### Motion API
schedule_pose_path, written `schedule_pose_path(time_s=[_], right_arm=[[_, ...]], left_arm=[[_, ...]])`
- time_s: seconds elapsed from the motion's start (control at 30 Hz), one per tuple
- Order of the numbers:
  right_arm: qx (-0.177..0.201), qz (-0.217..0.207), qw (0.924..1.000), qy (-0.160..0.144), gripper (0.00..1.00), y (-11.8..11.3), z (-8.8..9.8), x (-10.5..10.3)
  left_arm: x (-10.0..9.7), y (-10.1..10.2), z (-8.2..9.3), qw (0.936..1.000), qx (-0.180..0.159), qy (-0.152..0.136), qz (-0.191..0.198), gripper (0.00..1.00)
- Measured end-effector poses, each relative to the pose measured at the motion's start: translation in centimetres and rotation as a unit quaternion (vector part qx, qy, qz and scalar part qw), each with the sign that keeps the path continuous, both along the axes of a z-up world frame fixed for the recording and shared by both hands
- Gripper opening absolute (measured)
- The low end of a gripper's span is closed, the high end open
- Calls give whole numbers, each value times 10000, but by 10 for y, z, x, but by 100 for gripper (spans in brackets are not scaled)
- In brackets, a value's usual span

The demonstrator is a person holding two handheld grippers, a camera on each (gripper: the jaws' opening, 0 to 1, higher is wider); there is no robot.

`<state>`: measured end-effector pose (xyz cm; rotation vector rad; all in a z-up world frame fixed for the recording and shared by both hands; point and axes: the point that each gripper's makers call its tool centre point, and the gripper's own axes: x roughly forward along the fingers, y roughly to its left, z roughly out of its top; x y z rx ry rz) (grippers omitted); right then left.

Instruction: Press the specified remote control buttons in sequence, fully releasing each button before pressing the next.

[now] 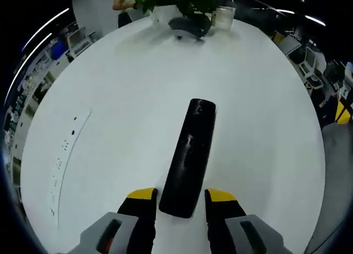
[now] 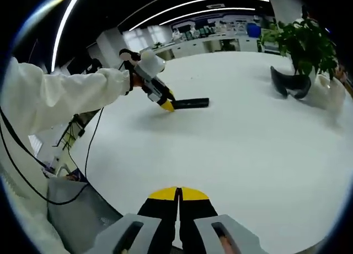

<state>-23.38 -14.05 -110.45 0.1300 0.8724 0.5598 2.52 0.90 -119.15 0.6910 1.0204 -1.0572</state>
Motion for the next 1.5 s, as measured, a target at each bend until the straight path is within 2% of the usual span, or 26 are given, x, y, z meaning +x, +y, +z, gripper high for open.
schedule_pose_path(time_s=[0.23,0.33,0.53,0.7,0.8,1.0,1.5], right_arm=[[-17,69,10000,-62,0,3,1,-4],[20,46,9999,-91,0,4,5,-5],[-8,-17,9996,-273,0,3,11,-8],[64,-118,9994,-326,0,7,16,-8],[-31,-42,9990,-447,0,13,20,-4],[33,114,9982,-590,0,30,32,2],[-8,369,9965,-745,0,44,43,-7]], left_arm=[[-3,-1,0,9997,7,-29,-242,28],[-8,0,0,9989,159,-14,-439,23],[-8,2,-4,9990,227,-43,-390,23],[-15,1,-4,9978,372,-79,-537,22],[-23,0,-5,9964,467,-64,-710,22],[-39,-3,-4,9936,702,-25,-888,22],[-82,-6,-3,9922,862,-1,-899,22]])
